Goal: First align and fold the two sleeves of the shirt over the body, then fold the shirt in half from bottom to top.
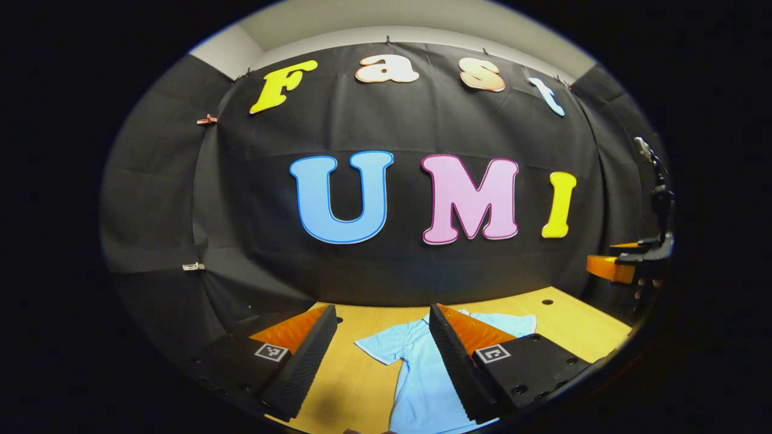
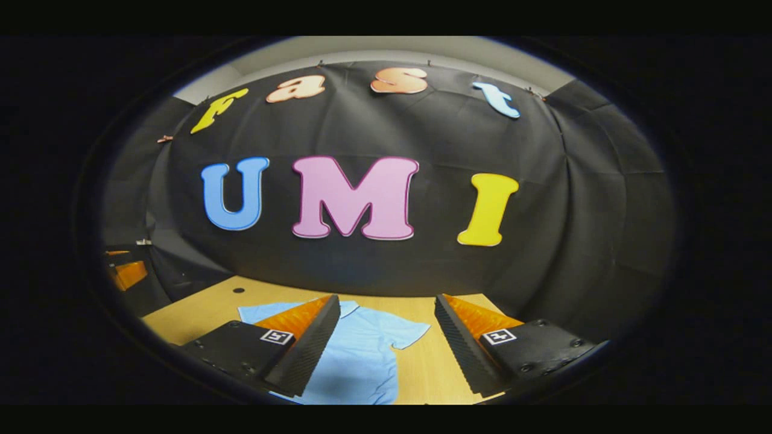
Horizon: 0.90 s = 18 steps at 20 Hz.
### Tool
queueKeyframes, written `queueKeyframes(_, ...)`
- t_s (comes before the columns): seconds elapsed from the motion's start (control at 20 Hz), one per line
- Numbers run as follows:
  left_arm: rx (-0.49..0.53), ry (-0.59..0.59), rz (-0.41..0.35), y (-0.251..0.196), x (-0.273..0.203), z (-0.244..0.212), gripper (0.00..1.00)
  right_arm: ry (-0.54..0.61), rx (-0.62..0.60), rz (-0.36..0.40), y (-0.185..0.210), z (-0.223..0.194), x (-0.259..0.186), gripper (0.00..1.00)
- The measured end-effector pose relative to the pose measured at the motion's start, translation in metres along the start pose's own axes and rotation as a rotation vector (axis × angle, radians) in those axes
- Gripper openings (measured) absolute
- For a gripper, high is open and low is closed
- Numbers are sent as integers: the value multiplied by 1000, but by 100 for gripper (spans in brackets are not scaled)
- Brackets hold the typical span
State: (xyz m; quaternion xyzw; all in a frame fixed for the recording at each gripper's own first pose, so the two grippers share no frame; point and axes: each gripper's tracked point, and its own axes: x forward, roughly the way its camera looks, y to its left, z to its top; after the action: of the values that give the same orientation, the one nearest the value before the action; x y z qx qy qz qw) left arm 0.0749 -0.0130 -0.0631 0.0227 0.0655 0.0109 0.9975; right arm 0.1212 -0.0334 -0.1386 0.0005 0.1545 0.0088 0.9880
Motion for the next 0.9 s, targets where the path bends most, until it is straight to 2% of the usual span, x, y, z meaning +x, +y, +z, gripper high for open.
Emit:
queueKeyframes(0.35,-103,81,38,1,18,-20,97,222,20,-64,-49,-81,121,98)
queueKeyframes(0.5,-109,109,62,3,36,-28,97,331,-3,-72,-56,-132,176,98)
queueKeyframes(0.65,-167,143,70,-3,61,-38,97,411,-51,-98,-69,-180,227,98)
queueKeyframes(0.9,-180,259,87,-16,93,-83,97,550,11,-150,-90,-252,280,98)
